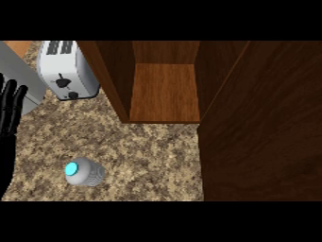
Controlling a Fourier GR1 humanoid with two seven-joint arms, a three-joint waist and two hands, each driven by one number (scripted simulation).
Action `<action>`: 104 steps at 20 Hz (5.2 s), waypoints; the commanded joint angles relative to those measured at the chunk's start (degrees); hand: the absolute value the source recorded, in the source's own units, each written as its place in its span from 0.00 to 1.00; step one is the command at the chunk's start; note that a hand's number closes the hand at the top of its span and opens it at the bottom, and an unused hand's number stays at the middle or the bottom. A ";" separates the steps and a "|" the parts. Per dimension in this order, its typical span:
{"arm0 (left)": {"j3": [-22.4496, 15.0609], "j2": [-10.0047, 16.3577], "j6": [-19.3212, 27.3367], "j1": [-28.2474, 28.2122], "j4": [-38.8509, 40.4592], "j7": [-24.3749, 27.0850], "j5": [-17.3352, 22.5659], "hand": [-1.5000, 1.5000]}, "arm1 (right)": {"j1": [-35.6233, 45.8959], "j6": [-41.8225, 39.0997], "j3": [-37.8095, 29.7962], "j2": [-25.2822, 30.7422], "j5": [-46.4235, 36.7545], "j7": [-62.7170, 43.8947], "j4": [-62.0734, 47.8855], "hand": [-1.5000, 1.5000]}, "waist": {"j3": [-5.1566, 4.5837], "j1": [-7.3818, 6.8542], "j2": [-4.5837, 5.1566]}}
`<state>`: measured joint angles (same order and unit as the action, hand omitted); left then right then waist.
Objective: Pick up the bottled water, place it into the cabinet and close the cabinet
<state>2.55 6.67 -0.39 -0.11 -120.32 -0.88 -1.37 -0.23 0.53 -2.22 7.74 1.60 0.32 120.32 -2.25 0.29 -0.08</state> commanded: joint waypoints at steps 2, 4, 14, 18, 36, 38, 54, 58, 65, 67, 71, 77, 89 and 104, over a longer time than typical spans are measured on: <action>-1.89 -0.10 -5.62 -3.97 -0.04 4.47 5.08 0.00 | -1.89 0.07 2.74 -0.24 -2.34 -2.29 4.42 0.00 | 2.19 -0.24 -0.08; 1.65 5.49 -12.91 -3.94 -4.46 1.77 13.96 0.00 | -6.07 0.32 6.29 -2.64 -3.98 0.11 4.85 0.00 | 2.20 -0.48 -0.20; -0.93 5.98 -17.30 -25.46 -20.24 -11.85 39.32 0.00 | -11.55 -5.12 13.26 -0.96 5.51 -13.13 17.60 0.00 | 2.22 -1.05 -0.26; 4.19 7.61 -17.55 -27.93 -22.79 -13.63 44.90 0.00 | -16.40 -4.84 16.80 -1.65 3.26 -13.79 22.08 0.00 | 2.24 -0.79 -0.26; 1.82 5.42 -15.85 -31.12 -26.60 -16.96 41.28 0.00 | -12.60 0.89 20.87 -2.48 0.67 -24.86 30.65 0.00 | 2.25 -0.49 -0.43; 4.75 6.30 -16.21 -30.77 -24.74 -16.70 42.90 0.00 | -10.88 0.52 19.28 -1.33 1.53 -26.46 30.08 0.00 | 2.24 -0.65 -0.22; 5.38 6.24 -16.88 -25.15 -17.08 -16.10 39.73 0.00 | -8.85 2.01 18.60 0.47 2.94 -30.58 33.80 0.00 | 2.24 -0.22 -0.09; 3.86 3.73 -17.41 -20.41 -7.90 -13.13 33.40 0.00 | -8.35 2.42 19.01 -0.23 2.95 -29.53 32.06 0.00 | 2.24 -0.06 -0.02; 2.78 2.01 -18.26 -16.06 3.19 -8.34 24.17 0.00 | -7.98 4.21 22.56 0.41 0.24 -33.34 35.38 0.00 | 2.19 0.51 -0.05; 5.11 3.33 -20.18 -14.64 7.71 -5.93 23.75 0.00 | -4.84 5.10 23.44 -0.88 -0.67 -32.93 31.93 0.00 | 2.18 0.11 0.01; 2.34 1.72 -20.55 -11.95 12.79 -3.05 18.98 0.00 | -3.30 3.91 18.36 1.08 3.61 -34.15 32.56 0.00 | 2.21 0.07 0.08; 2.21 -0.14 -22.83 -12.24 23.79 7.31 13.45 0.00 | -3.95 6.41 24.62 -0.17 -2.17 -34.91 33.53 0.00 | 2.19 0.16 -0.04; 4.23 -0.23 -22.54 -6.99 46.81 22.71 5.60 0.00 | -2.09 8.56 26.36 1.01 -2.83 -37.69 35.35 0.00 | 2.15 0.45 -0.04; 5.69 1.77 -24.88 2.06 71.76 40.35 0.83 0.00 | -2.69 8.22 23.19 4.50 0.08 -39.73 36.92 0.00 | 2.18 0.53 0.01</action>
<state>7.81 8.22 -23.84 -0.31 -53.67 36.53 -0.57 -0.79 9.17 23.18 9.60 0.26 -31.75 143.75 -0.08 0.71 -0.07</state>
